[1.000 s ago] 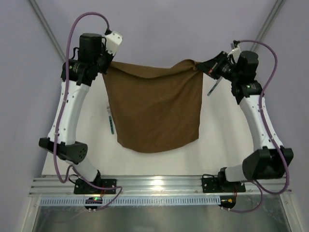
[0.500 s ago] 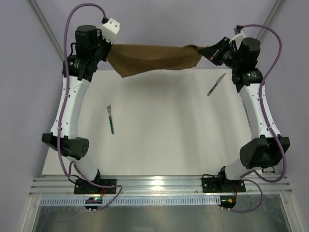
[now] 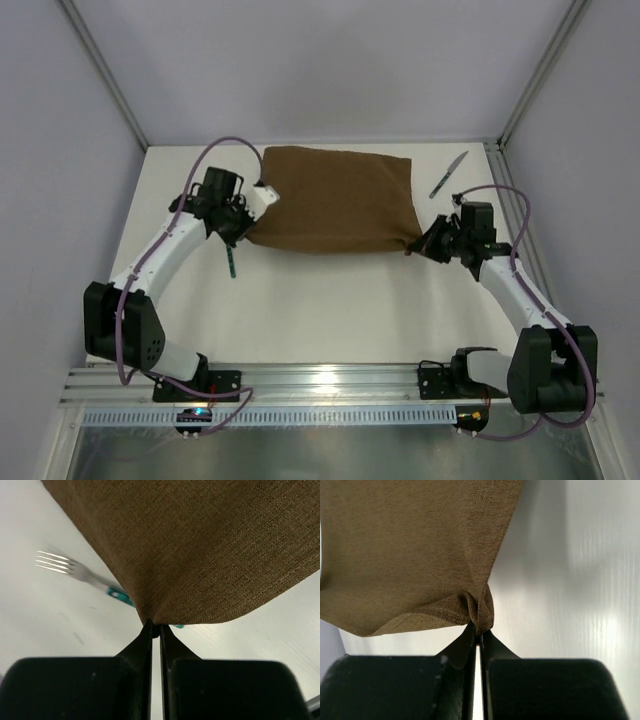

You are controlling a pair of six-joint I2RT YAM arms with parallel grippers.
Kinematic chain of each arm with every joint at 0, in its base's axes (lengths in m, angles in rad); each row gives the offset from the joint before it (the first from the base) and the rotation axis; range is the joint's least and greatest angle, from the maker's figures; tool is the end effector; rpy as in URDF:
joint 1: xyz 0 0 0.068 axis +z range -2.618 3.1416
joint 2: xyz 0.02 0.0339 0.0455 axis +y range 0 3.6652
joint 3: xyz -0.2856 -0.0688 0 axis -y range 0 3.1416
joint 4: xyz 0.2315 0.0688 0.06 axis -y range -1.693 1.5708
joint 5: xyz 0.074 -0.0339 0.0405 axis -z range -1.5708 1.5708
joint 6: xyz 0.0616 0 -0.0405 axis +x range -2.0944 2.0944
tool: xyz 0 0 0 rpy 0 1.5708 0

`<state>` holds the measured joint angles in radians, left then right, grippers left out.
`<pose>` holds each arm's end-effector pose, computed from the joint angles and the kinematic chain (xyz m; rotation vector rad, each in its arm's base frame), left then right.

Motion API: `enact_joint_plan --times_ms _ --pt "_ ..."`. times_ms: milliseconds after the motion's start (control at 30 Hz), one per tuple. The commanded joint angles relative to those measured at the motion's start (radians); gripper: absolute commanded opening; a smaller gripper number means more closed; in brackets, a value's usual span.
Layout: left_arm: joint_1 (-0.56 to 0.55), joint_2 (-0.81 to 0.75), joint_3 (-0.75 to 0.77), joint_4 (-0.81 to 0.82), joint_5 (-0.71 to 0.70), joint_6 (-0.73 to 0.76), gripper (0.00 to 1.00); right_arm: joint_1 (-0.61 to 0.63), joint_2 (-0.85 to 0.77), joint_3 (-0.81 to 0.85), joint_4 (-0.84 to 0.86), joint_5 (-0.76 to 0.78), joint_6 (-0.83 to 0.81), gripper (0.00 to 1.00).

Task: Fold the napkin into a case and place the utensils inside
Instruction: Flatten out the crumpled napkin at the center of the board, then pick up the flattened napkin from the center of the board.

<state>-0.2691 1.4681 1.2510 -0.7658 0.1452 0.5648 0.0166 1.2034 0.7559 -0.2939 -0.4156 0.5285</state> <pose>0.2912 -0.0896 0.2940 1.0793 2.2988 -0.0694 0.2478 0.0290 0.2459 0.3829 2.3223 0.7536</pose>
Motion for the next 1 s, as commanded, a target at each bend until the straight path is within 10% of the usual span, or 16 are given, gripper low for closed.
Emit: enact_joint_plan --times_ms 0,200,333,567,967 --pt "-0.025 -0.075 -0.172 0.014 0.077 0.060 0.00 -0.003 -0.070 -0.131 0.021 0.057 -0.021 0.04" --pt "-0.110 -0.094 -0.324 0.059 0.065 0.041 0.00 -0.003 -0.159 -0.312 -0.033 0.100 0.022 0.07" --pt "-0.119 -0.109 -0.377 0.048 0.074 0.041 0.00 -0.001 -0.283 -0.380 -0.103 0.133 0.057 0.50" --pt "-0.119 -0.140 -0.377 0.029 0.113 -0.005 0.00 -0.001 -0.496 -0.181 -0.359 0.176 -0.013 0.63" --pt "-0.119 -0.121 -0.351 0.003 0.071 -0.078 0.00 0.311 -0.101 0.293 -0.698 0.327 -0.993 0.65"
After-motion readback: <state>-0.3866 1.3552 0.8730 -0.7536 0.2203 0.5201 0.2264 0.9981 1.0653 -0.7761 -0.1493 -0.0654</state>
